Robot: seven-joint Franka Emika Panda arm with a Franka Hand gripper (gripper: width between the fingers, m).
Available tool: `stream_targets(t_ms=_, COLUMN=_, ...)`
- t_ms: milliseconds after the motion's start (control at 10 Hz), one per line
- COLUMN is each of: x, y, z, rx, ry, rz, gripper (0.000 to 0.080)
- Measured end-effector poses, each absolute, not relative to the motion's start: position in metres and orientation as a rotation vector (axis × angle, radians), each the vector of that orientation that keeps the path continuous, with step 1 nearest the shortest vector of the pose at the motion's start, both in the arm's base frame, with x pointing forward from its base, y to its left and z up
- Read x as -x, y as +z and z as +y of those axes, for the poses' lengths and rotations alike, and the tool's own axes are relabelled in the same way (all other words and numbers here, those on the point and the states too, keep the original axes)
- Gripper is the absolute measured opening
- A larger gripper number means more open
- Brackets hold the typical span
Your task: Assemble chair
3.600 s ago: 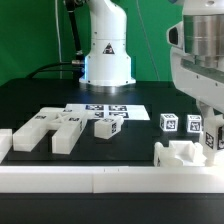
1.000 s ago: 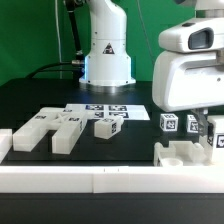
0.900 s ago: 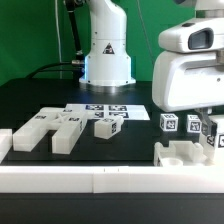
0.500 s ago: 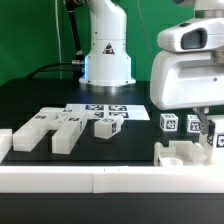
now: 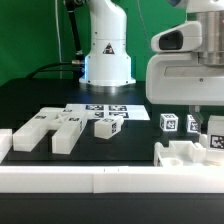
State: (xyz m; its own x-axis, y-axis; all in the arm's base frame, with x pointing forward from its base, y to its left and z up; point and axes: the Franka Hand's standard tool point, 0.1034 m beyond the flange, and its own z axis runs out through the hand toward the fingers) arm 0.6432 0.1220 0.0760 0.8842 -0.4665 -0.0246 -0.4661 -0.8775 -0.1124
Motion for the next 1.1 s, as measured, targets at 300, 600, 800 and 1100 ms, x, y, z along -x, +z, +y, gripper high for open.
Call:
stream_targets(t_ms=300, x=-0.6432, y=0.0757, z=0.1192, rx=2.799, ry=0.03, rz=1.116, gripper=0.0291)
stream_targets(t_ms=600, x=-0.6428, y=0.0752, z=0.1173, rx=2.612, ry=0.063, rz=1.503, gripper=0.0291)
stream_targets(t_ms=800, x=-0.6425, y=0.0752, z=0.1169, rx=2.543, ry=0.074, rz=1.623, gripper=0.0291)
stream_targets(t_ms=1100, x=-0.6419, y=0.075, z=0.1163, rx=2.366, ry=0.096, rz=1.882, gripper=0.0291)
